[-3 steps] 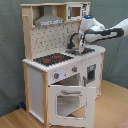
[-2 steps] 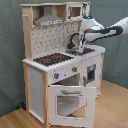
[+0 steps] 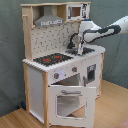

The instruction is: Play with the kitchen

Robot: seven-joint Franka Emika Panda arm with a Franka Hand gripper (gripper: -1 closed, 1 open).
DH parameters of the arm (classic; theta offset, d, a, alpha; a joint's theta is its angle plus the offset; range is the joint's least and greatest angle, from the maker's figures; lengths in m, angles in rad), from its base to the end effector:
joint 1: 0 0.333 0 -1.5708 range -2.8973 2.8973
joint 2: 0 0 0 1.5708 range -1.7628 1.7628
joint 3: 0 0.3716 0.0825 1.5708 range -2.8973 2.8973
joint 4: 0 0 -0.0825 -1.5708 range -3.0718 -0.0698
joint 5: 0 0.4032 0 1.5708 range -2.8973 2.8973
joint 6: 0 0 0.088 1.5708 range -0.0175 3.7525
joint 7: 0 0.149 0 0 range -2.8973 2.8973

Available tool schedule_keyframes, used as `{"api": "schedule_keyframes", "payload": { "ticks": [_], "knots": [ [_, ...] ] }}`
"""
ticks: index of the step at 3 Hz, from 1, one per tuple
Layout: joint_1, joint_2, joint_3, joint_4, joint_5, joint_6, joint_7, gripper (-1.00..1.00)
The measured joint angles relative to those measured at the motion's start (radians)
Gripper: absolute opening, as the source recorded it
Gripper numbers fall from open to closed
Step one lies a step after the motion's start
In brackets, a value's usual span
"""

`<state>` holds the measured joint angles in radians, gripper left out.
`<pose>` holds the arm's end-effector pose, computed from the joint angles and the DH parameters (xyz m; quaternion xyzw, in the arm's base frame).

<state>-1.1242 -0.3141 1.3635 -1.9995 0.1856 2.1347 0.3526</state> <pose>0.5495 0.1993 0.5036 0.9882 -0.0868 0.1210 0.0364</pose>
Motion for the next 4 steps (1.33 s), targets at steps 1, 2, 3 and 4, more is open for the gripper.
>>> {"api": "schedule_keyframes", "payload": {
  "ticks": [1,2,3,4],
  "knots": [
    [-0.069,0.010,0.068,0.028,-0.005,-0.033,-0.018,1.00],
    [-0.140,0.010,0.138,0.054,-0.006,-0.059,-0.038,1.00],
    [-0.214,0.010,0.212,0.074,-0.006,-0.065,-0.055,1.00],
    [-0.285,0.008,0.282,0.083,-0.006,-0.066,-0.065,1.00]
  ]
}}
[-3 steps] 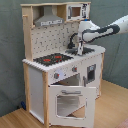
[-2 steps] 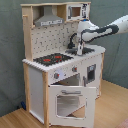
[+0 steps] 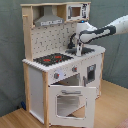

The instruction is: Play with the kitchen

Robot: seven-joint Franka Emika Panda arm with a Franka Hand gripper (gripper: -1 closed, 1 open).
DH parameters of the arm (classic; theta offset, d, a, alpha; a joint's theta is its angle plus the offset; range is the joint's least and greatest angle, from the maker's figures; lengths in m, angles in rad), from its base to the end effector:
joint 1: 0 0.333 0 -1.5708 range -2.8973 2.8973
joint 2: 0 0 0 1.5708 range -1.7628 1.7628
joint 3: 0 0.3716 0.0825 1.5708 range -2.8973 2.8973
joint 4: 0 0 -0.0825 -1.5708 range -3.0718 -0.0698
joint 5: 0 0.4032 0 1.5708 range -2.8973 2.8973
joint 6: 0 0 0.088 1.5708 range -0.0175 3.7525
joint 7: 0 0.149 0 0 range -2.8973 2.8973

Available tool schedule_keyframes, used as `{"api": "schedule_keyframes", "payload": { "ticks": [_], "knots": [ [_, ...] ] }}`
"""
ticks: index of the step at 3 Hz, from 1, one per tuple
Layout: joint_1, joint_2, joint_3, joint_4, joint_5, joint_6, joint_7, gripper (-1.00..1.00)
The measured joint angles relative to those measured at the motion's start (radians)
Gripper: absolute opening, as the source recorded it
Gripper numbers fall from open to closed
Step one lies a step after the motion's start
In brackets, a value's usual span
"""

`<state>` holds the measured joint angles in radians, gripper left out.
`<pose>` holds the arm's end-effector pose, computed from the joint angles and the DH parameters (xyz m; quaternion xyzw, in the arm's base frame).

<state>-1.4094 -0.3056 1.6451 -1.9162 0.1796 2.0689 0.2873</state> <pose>0.5714 0.2063 0.4867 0.9938 -0.0513 0.0852 0.0499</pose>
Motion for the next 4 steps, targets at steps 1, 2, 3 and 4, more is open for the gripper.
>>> {"api": "schedule_keyframes", "payload": {
  "ticks": [1,2,3,4],
  "knots": [
    [-0.015,0.001,0.027,0.003,0.001,-0.005,-0.001,1.00],
    [-0.015,0.000,0.029,0.003,0.001,-0.008,-0.001,-1.00],
    [-0.015,0.001,0.049,0.050,0.000,-0.077,-0.008,-1.00],
    [-0.015,0.001,0.032,0.126,0.000,-0.158,-0.008,-1.00]
  ]
}}
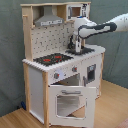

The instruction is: Play with the kitchen

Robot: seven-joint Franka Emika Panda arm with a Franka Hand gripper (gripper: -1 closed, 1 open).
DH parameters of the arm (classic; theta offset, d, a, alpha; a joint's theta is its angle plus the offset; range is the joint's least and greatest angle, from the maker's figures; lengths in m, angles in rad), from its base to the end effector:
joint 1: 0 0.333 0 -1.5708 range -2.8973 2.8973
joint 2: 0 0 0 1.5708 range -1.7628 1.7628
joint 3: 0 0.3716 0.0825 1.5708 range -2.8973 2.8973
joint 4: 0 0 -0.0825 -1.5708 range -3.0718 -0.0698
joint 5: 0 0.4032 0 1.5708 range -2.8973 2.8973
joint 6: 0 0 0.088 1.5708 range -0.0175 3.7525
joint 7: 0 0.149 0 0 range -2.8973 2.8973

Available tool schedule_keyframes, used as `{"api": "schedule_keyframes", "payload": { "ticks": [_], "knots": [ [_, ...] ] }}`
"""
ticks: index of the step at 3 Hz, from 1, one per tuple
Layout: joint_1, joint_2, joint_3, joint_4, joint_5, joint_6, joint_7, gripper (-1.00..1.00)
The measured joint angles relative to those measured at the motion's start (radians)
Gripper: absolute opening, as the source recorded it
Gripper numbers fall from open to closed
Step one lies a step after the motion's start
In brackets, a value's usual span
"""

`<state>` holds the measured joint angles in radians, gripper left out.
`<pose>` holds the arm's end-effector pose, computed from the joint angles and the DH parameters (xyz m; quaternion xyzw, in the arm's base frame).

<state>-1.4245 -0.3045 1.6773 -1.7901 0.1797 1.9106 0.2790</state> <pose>0.5662 0.2333 0.5263 0.9963 -0.0299 0.0624 0.0504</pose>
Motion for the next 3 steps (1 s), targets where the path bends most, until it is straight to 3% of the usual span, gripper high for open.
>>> {"api": "schedule_keyframes", "payload": {
  "ticks": [1,2,3],
  "knots": [
    [0.001,0.000,-0.014,0.074,0.000,-0.078,-0.001,-1.00],
    [0.043,-0.002,0.002,0.158,0.000,-0.116,0.006,-1.00],
    [0.073,-0.030,0.067,0.222,0.000,-0.113,0.017,-1.00]
  ]
}}
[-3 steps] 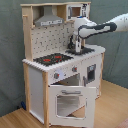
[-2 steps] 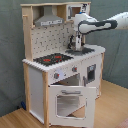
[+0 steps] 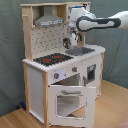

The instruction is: Play with the kitchen

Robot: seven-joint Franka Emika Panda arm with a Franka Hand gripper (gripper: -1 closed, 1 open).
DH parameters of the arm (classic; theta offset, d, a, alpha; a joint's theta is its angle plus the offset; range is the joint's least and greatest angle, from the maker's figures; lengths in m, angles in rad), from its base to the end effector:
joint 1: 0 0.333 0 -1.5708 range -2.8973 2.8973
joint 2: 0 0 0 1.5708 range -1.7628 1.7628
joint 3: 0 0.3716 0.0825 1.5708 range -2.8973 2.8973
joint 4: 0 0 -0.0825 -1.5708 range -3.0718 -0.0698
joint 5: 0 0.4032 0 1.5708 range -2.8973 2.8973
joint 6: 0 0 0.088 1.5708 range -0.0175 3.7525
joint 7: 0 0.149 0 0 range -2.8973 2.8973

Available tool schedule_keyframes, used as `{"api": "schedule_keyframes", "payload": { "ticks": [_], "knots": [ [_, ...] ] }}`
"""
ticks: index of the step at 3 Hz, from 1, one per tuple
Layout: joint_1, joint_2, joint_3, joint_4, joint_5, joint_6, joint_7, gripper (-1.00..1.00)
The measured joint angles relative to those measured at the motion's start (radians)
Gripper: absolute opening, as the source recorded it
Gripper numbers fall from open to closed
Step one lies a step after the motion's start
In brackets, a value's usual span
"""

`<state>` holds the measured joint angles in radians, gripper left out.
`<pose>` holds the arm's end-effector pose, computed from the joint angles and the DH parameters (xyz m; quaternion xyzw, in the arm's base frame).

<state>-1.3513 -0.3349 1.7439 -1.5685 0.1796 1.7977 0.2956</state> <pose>0.5282 0.3518 0.6050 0.9920 0.0544 0.1058 0.0416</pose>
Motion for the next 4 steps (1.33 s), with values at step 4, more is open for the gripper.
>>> {"api": "schedule_keyframes", "payload": {
  "ticks": [4],
  "knots": [
    [-0.142,-0.140,0.268,0.144,0.007,0.156,-0.018,-1.00]
  ]
}}
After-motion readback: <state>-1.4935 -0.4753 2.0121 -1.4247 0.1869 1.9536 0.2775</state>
